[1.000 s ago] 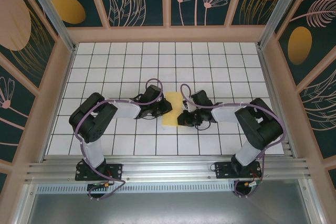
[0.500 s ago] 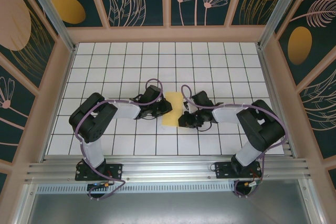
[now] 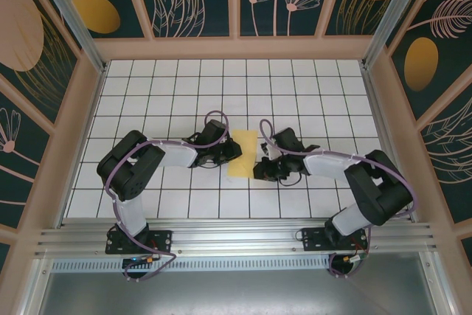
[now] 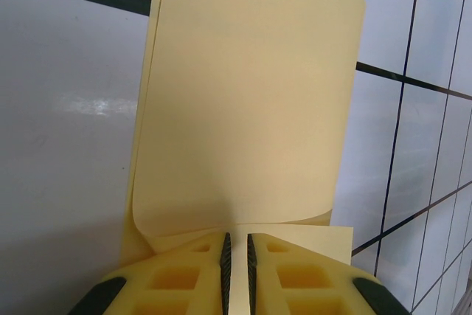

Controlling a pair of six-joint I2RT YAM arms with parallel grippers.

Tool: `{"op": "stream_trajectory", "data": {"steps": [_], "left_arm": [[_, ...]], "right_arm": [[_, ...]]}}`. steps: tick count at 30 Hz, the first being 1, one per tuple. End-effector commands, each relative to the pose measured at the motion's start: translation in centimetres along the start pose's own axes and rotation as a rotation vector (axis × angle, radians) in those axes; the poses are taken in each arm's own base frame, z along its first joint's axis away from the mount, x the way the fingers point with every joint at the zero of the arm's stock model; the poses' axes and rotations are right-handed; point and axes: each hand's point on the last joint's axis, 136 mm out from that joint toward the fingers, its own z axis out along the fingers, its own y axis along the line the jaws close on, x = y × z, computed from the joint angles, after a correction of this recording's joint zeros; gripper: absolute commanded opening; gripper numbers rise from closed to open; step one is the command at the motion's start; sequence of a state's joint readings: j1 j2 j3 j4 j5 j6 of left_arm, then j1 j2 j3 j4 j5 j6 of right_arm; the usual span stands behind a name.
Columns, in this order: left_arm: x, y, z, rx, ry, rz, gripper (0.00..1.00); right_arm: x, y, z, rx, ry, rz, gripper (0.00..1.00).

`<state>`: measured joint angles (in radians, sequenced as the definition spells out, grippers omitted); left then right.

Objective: Fold a paper plane with a square sheet of paper (pick it up from the middle)

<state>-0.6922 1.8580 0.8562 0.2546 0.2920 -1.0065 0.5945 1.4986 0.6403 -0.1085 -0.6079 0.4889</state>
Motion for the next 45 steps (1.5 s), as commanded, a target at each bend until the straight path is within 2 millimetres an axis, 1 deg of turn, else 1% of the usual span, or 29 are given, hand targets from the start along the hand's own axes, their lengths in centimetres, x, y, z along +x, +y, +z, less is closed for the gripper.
{"op": "stream_trajectory", "data": {"steps": [1, 3, 6, 9, 12, 14, 19, 23, 25, 27, 30, 34, 39, 42, 45], "left_arm": [[1.5, 3.0, 0.5, -0.093, 0.05, -0.006, 0.19], [1.4, 2.9, 0.4, -0.091, 0.045, -0.006, 0.19], [1.3, 2.7, 0.4, -0.087, 0.046, -0.004, 0.19], [1.2, 2.5, 0.4, -0.087, 0.042, -0.001, 0.19], [1.1, 2.4, 0.5, -0.084, 0.041, -0.002, 0.19], [1.2, 2.5, 0.5, -0.086, 0.043, -0.003, 0.19], [1.2, 2.6, 0.5, -0.088, 0.043, -0.004, 0.19], [1.2, 2.5, 0.5, -0.086, 0.044, -0.004, 0.19], [1.1, 2.5, 0.5, -0.084, 0.042, -0.004, 0.19], [1.2, 2.6, 0.5, -0.085, 0.044, -0.003, 0.19], [1.3, 2.6, 0.5, -0.086, 0.046, -0.004, 0.19], [1.3, 2.8, 0.4, -0.09, 0.044, -0.005, 0.19], [1.3, 2.9, 0.4, -0.095, 0.042, -0.004, 0.19], [1.4, 3.0, 0.4, -0.097, 0.04, -0.009, 0.19], [1.4, 3.2, 0.4, -0.104, 0.038, -0.005, 0.18]], "right_arm": [[-3.3, 2.9, -1.1, -0.063, -0.08, -0.029, 0.15], [-4.2, 2.9, -0.4, -0.063, -0.084, -0.016, 0.16], [-4.7, 1.7, 1.0, -0.022, -0.066, 0.026, 0.15], [-4.7, 1.3, 2.1, -0.027, -0.041, 0.039, 0.14], [-4.3, 0.7, 2.8, -0.009, -0.018, 0.054, 0.14], [-4.2, 0.6, 2.9, -0.002, -0.008, 0.062, 0.14], [-4.7, 0.8, 2.6, 0.026, -0.023, 0.068, 0.14], [-4.8, 2.0, 2.9, 0.006, -0.016, 0.054, 0.14], [-4.6, 2.1, 3.4, 0.006, -0.004, 0.053, 0.14], [-4.5, 1.6, 3.9, 0.025, 0.007, 0.064, 0.14], [-4.3, 0.1, 4.5, 0.07, 0.018, 0.085, 0.14], [-4.1, -1.1, 4.7, 0.094, 0.029, 0.121, 0.14], [-2.9, -2.4, 4.7, 0.138, 0.06, 0.165, 0.13], [-2.7, -2.5, 4.2, 0.141, 0.057, 0.176, 0.13], [-2.8, -1.7, 3.6, 0.109, 0.054, 0.171, 0.13]]}}
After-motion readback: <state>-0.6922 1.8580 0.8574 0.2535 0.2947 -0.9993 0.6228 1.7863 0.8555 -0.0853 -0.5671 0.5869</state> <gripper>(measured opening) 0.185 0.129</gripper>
